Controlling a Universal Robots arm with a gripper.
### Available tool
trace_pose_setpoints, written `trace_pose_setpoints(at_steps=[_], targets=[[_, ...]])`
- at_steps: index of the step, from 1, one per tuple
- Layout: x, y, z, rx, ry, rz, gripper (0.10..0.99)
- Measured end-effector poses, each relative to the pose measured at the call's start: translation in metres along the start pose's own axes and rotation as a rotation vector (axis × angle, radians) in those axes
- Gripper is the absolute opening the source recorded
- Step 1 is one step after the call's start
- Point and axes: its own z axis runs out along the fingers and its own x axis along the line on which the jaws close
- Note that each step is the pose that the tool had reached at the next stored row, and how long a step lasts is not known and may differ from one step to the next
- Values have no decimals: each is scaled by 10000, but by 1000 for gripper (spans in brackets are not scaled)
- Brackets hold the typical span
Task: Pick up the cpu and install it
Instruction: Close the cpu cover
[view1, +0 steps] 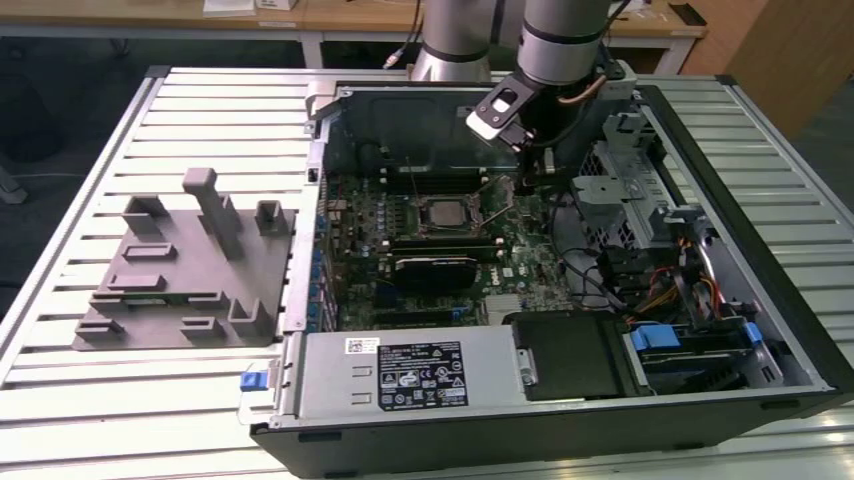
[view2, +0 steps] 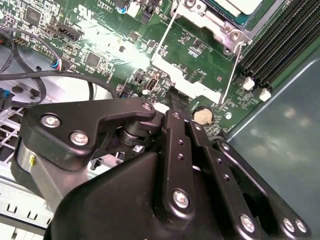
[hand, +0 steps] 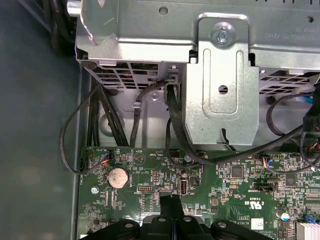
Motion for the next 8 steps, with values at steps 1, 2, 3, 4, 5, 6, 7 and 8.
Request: trace_pose_setpoints(at_steps=[1, 2, 3, 4, 5, 6, 7, 8], targets=[[0, -4, 0, 0, 0, -1, 106], [0, -11, 0, 0, 1, -1, 106], [1, -21, -1, 0, 1, 0, 106], [1, -35, -2, 1, -1, -1, 106], [1, -51, -3, 0, -1, -1, 106], [1, -68, -4, 0, -1, 0, 106], [1, -86, -5, 0, -1, 0, 106], [1, -104, -6, 0, -1, 0, 106]])
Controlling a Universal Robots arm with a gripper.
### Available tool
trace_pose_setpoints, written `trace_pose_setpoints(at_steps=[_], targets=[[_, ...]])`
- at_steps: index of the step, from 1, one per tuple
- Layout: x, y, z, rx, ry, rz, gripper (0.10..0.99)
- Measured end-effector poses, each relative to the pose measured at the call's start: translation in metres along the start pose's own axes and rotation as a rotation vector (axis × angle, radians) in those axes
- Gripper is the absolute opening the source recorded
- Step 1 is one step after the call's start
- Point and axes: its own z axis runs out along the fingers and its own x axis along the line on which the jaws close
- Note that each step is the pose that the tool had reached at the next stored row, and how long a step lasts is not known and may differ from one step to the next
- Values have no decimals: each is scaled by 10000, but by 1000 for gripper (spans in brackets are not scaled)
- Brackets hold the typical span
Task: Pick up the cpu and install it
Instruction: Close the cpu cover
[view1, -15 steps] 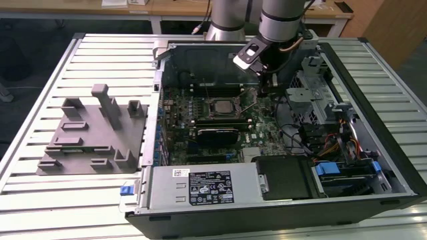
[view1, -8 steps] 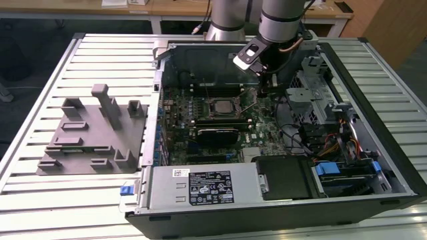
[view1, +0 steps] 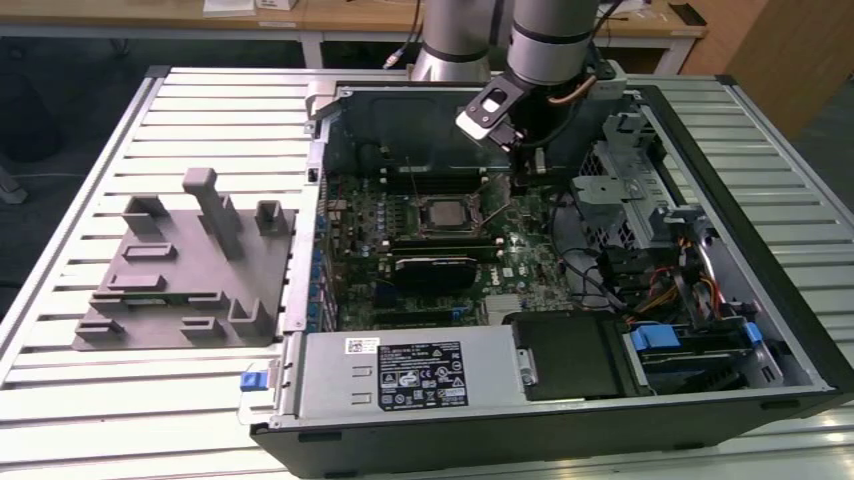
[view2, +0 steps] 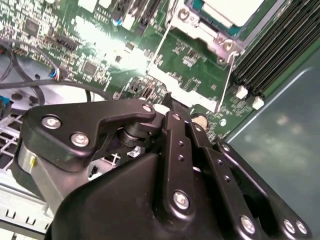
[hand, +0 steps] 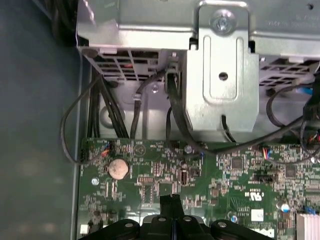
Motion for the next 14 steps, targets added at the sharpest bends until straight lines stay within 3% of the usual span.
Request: trace_pose_setpoints(at_steps=[14], targets=[[4, -263, -14, -1, 1, 0, 106]])
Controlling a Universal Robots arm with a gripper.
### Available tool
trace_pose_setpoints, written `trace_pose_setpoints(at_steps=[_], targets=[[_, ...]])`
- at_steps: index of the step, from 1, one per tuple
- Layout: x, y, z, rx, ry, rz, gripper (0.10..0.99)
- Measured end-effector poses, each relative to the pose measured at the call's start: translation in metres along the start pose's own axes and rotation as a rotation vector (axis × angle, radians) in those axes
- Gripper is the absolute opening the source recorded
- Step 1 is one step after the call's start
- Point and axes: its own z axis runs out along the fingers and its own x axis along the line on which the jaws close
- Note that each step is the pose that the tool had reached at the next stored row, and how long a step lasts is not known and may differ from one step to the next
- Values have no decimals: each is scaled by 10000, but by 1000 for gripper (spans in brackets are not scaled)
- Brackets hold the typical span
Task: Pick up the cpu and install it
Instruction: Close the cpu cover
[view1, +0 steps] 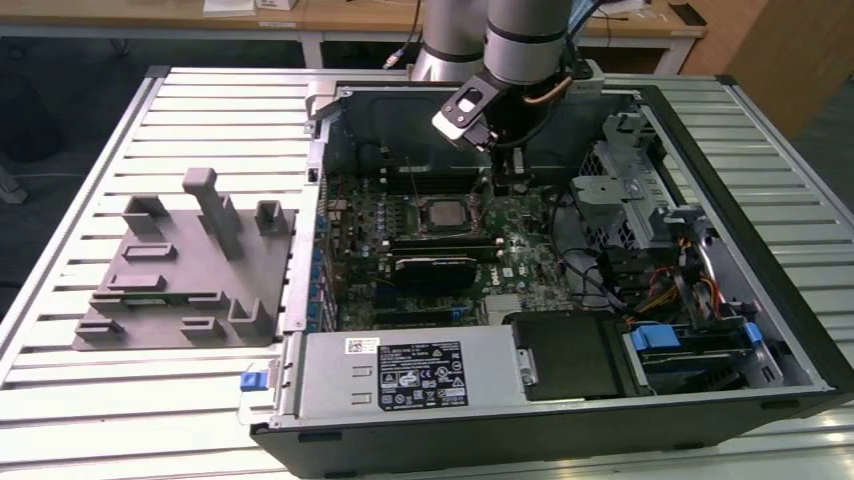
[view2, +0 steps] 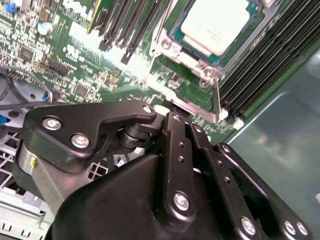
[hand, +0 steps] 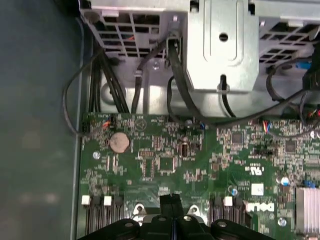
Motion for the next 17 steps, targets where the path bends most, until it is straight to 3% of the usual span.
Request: trace_pose_setpoints(at_steps=[17], targets=[[6, -350, -18, -1, 0, 0, 106]])
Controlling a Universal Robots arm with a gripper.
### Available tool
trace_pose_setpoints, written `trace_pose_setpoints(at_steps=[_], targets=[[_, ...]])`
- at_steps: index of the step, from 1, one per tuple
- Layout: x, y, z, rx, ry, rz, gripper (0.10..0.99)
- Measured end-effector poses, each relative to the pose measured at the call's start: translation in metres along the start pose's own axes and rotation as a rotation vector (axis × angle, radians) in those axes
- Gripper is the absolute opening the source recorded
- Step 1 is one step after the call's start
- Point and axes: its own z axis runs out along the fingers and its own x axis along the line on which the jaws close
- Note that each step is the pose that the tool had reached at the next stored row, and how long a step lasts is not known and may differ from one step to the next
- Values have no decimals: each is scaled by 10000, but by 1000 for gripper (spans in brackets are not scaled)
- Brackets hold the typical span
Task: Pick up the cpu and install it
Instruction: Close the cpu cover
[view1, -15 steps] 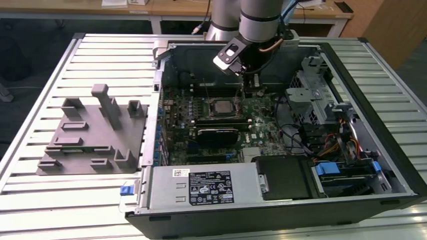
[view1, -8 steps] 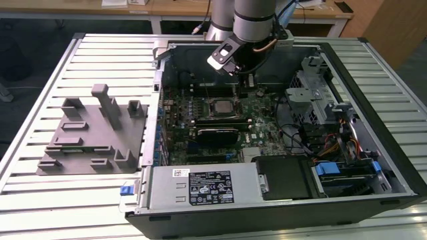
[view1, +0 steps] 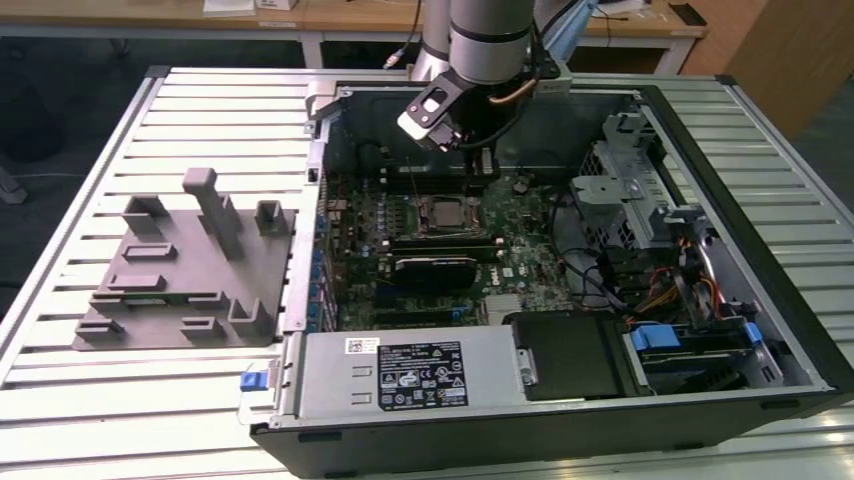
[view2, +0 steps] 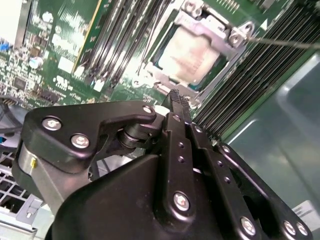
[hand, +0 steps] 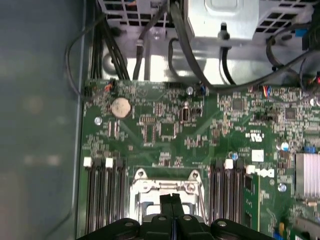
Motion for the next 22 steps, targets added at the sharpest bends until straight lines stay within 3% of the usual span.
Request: trace_pose_setpoints(at_steps=[15, 22], targets=[[3, -194, 5, 0, 0, 0, 106], [5, -280, 50, 0, 0, 0, 106]])
